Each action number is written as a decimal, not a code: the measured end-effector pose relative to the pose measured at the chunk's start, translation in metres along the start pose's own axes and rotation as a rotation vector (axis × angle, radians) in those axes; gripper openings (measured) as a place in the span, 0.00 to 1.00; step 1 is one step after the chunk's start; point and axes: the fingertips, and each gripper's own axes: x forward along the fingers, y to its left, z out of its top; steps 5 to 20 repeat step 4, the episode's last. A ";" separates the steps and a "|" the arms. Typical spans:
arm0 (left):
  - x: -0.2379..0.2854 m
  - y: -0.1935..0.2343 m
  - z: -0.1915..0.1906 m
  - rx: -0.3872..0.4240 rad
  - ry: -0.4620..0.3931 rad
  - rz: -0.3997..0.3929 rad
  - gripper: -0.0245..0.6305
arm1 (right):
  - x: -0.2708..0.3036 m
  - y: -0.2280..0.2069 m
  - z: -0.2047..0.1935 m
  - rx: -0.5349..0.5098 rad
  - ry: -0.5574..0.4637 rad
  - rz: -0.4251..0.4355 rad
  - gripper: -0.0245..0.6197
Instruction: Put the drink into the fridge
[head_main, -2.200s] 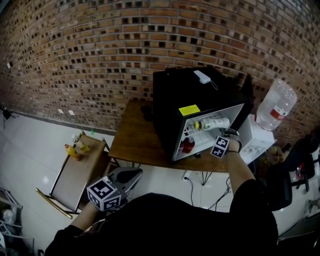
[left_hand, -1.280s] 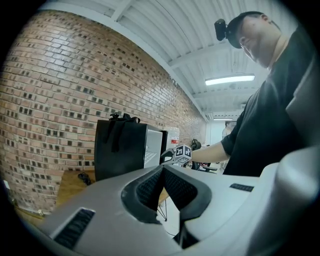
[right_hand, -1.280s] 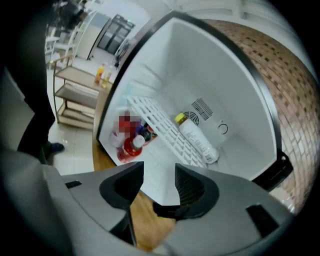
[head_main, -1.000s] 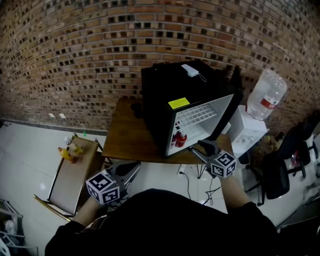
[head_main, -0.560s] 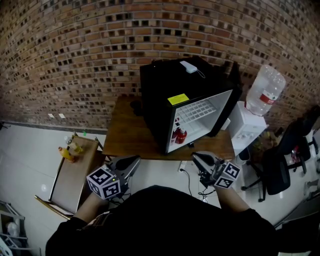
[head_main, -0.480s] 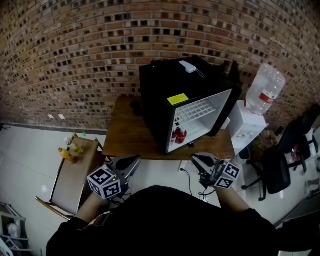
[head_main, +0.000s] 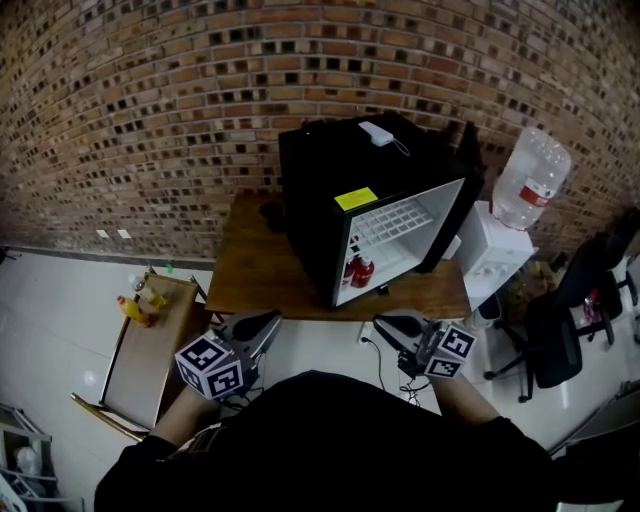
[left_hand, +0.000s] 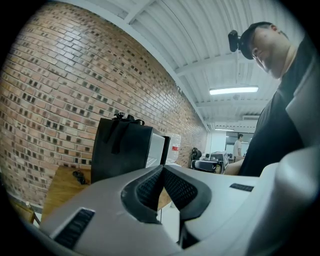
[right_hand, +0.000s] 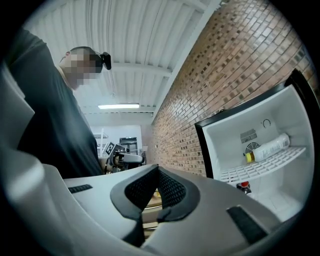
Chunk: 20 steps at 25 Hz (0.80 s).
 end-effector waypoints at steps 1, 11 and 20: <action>0.000 0.000 0.000 0.000 0.001 0.000 0.03 | 0.000 0.000 0.000 -0.001 0.001 0.001 0.03; -0.002 0.001 -0.001 0.000 0.001 0.000 0.03 | 0.002 0.000 -0.001 -0.001 0.005 0.003 0.03; -0.002 0.001 -0.001 0.000 0.001 0.000 0.03 | 0.002 0.000 -0.001 -0.001 0.005 0.003 0.03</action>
